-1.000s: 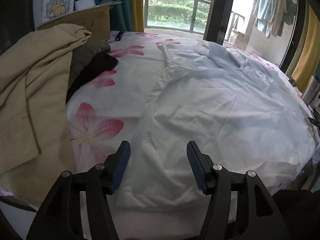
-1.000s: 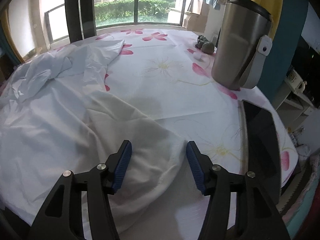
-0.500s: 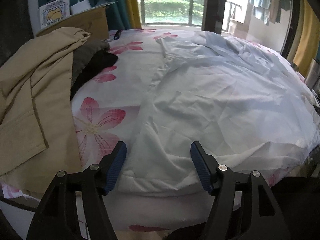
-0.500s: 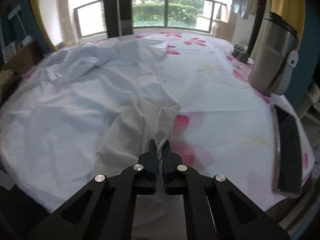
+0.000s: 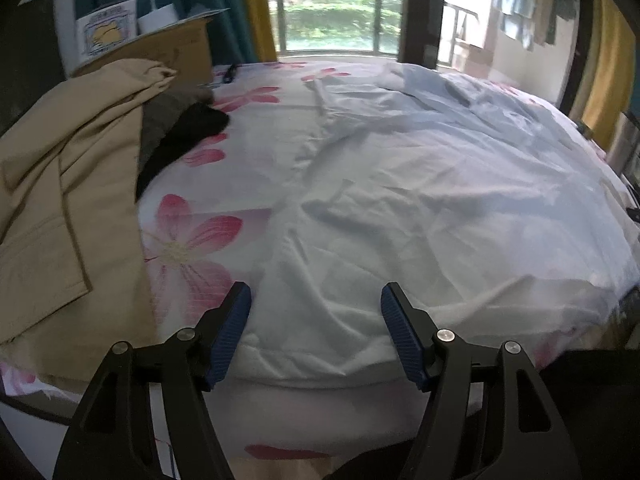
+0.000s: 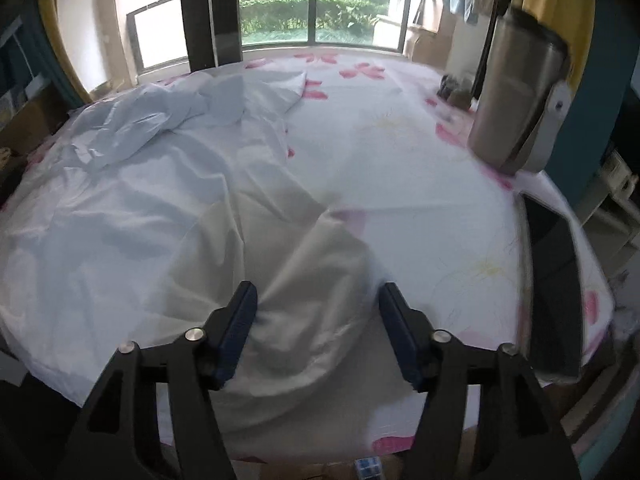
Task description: Fold large clothes
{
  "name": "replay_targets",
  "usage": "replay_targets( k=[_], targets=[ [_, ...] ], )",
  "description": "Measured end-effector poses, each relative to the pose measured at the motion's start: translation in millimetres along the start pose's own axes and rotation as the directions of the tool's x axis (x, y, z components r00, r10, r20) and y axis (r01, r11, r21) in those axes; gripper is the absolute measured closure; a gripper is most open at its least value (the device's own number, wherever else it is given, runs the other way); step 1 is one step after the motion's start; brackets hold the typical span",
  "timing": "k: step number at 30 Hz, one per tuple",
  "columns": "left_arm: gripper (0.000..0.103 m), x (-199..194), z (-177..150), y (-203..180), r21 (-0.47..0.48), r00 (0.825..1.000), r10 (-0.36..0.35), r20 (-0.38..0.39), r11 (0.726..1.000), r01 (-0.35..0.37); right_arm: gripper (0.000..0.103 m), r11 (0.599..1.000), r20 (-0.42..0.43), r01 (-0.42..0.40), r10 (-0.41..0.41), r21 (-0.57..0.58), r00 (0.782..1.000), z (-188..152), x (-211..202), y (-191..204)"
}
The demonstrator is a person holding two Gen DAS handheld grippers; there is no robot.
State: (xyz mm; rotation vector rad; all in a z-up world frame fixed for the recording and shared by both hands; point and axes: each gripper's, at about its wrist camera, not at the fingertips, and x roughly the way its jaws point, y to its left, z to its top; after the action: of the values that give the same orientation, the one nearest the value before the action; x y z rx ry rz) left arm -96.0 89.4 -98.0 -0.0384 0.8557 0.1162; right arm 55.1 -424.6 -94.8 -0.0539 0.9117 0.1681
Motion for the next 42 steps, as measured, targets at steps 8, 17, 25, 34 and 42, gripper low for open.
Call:
replay_targets(
  k=[8, 17, 25, 34, 42],
  targets=[
    [0.098, -5.0, -0.1, -6.7, 0.038, 0.999, -0.043, -0.003, 0.998, 0.043, 0.101, 0.998, 0.048, -0.044, 0.047, -0.053, 0.998, -6.2, -2.6, 20.0],
    [0.1, -29.8, 15.2, 4.9, 0.032, 0.996, 0.001, 0.085, 0.999, -0.003, 0.101, 0.996, 0.133, -0.024, 0.035, -0.086, 0.99, 2.0, -26.1, 28.4],
    [0.099, -43.3, 45.5, 6.4, 0.0, 0.984, 0.003, 0.178, 1.0, -0.003, 0.101, 0.996, 0.239, -0.018, 0.039, -0.088, 0.97, 28.2, -47.1, 21.0],
    [0.099, -47.7, 81.9, 10.3, -0.019, 0.963, 0.033, 0.269, 0.999, -0.028, 0.101, 0.997, 0.318, -0.023, 0.047, -0.079, 0.947, 64.8, -52.7, 19.4],
    [0.099, -34.0, 111.2, 19.1, -0.055, 0.949, 0.052, 0.31, 0.998, -0.037, 0.101, 0.998, 0.347, -0.001, 0.024, -0.066, 0.938, 99.0, -45.8, 14.8]
  ],
)
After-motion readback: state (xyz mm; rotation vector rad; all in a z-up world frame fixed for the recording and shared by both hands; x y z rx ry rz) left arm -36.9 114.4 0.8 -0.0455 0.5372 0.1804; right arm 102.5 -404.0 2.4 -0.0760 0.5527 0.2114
